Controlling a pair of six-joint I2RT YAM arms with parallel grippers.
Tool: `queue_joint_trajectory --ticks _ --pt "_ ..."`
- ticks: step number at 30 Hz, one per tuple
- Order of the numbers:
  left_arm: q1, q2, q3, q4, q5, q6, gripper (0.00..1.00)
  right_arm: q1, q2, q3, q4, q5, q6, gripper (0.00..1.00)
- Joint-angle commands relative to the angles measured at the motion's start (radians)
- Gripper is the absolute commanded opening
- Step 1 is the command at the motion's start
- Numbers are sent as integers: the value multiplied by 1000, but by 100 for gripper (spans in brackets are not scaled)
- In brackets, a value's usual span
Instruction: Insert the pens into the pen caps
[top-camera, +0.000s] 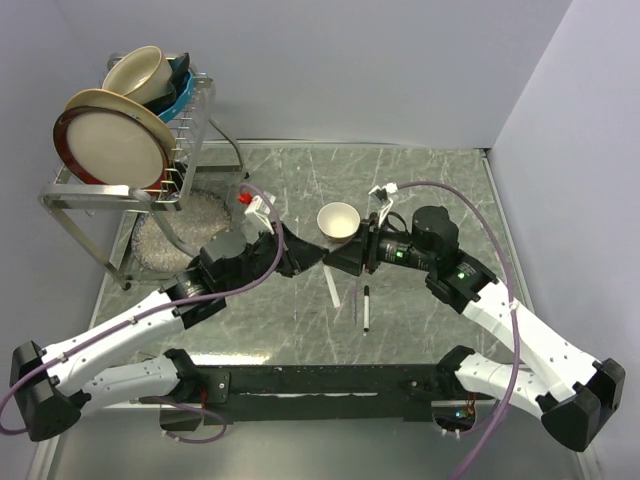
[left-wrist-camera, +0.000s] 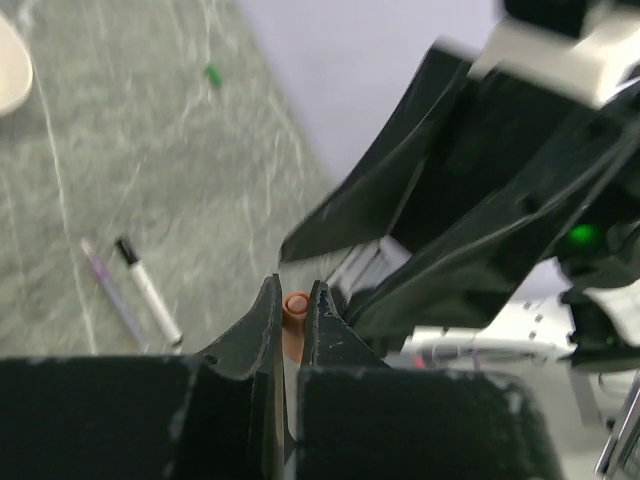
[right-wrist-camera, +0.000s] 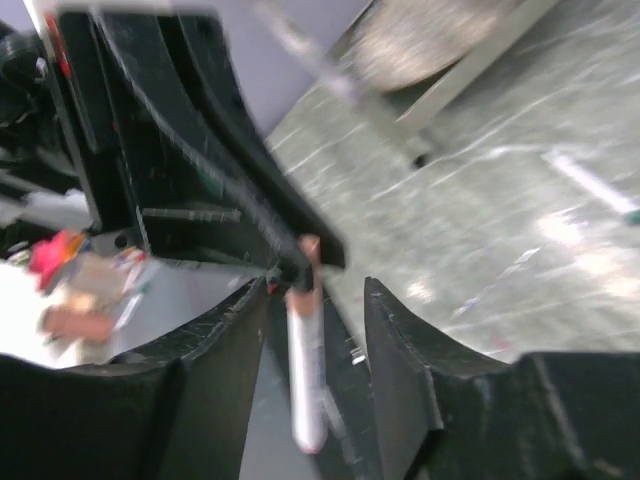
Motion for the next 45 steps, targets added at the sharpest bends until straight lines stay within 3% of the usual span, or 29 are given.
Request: queue_joint_trajectory --ticks 1,6,13,18,24,31,37,38,40,45 --pt "54 45 30 -111 217 58 1 -21 -78 -23 -13 85 -130 55" --pt "112 121 50 -100 208 116 1 -23 -185 -23 -177 144 -186 70" --pt "125 318 39 25 183 125 1 -21 -296 33 -283 436 -75 79" --pt "119 496 76 79 185 110 1 -21 -325 87 -295 546 -57 82" --pt "115 689 175 29 154 145 1 -21 -335 102 -306 655 -67 83" --pt "111 788 192 33 184 131 6 -21 -327 102 -329 706 -67 83" --pt "111 806 243 -59 145 141 26 -21 -333 105 -330 726 -64 83" --pt "111 802 249 -86 141 136 35 -21 -333 111 -333 724 -61 83" --pt "111 780 283 -134 93 125 44 -21 -331 119 -347 721 -57 83" --pt "111 744 445 -407 -63 46 54 -21 -351 112 -335 704 -34 83"
